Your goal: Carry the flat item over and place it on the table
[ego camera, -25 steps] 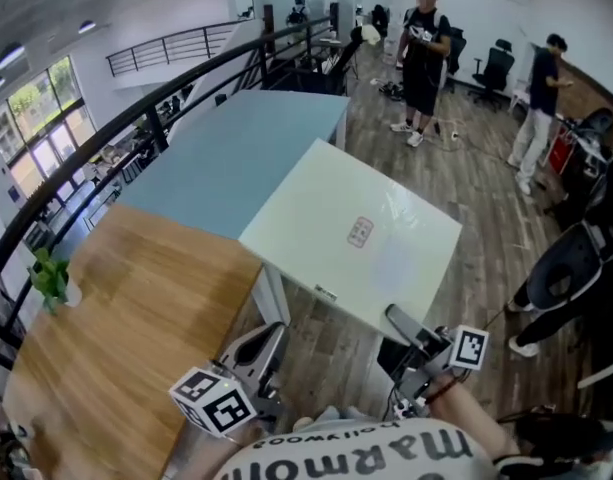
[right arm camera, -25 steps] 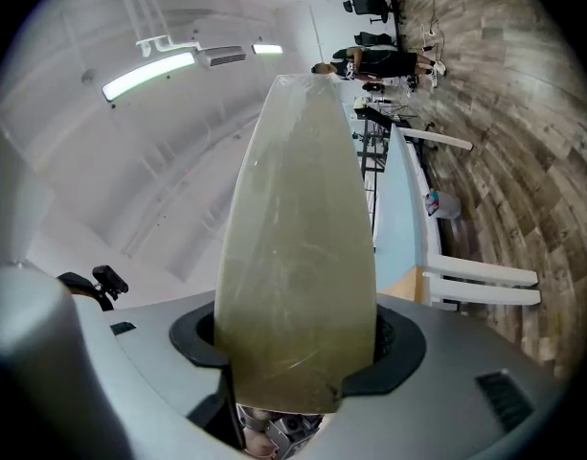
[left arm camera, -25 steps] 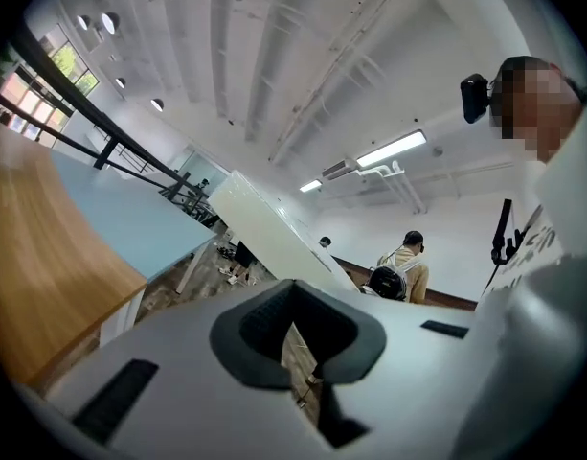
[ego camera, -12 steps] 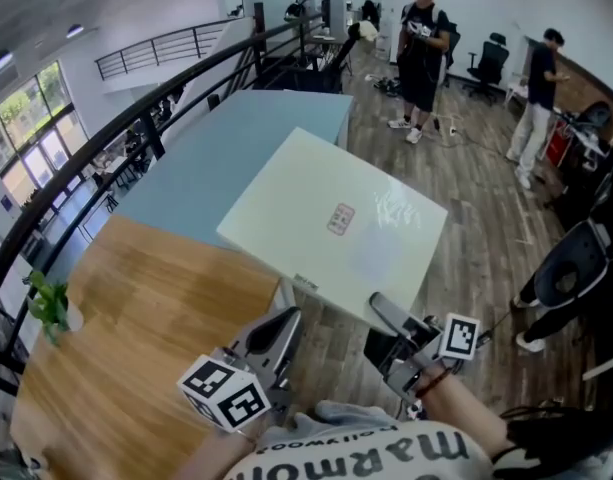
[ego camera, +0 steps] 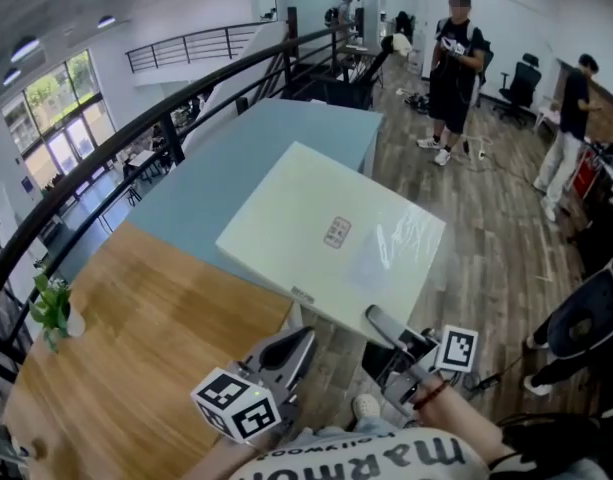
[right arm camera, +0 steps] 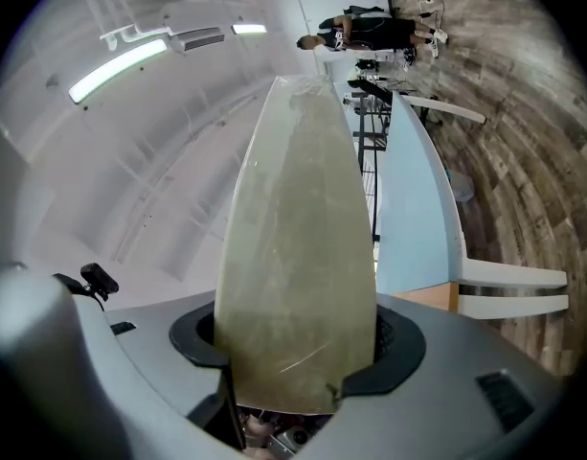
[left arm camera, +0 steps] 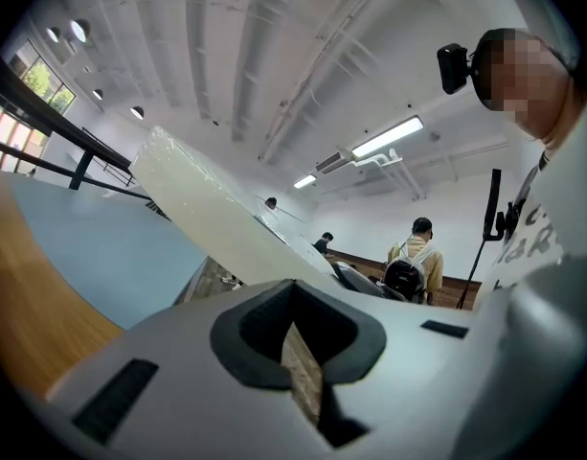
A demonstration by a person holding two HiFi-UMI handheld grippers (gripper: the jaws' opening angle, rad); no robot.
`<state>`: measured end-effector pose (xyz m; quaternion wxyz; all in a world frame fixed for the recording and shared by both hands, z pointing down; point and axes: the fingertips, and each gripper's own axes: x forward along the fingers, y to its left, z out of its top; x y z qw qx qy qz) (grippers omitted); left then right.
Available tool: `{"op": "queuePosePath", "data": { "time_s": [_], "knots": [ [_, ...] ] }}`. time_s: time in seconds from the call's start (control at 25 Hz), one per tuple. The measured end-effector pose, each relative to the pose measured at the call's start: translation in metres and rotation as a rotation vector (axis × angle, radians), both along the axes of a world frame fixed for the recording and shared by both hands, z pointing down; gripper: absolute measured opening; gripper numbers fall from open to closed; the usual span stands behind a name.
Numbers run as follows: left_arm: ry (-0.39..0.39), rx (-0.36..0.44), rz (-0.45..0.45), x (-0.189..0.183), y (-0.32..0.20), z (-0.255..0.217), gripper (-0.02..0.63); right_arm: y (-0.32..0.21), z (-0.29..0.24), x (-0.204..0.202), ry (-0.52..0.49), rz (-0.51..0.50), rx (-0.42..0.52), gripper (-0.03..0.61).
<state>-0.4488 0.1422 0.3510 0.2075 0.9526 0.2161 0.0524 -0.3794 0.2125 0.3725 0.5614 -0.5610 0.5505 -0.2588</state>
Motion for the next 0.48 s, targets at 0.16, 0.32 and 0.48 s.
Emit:
{"op": "queuePosePath", "data": {
  "time_s": [0.16, 0.32, 0.48],
  "knots": [
    [0.006, -0.008, -0.05, 0.049, 0.005, -0.003, 0.002, -0.005, -0.005, 0.045, 0.007, -0.083, 0.005, 0.293],
    [0.018, -0.017, -0.109, 0.098, 0.007, -0.002, 0.002, -0.011, -0.007, 0.091, 0.016, -0.162, 0.007, 0.293],
    [0.038, -0.028, -0.176, 0.13, 0.005, 0.003, 0.002, -0.019, -0.005, 0.125, 0.023, -0.237, 0.006, 0.293]
  ]
}}
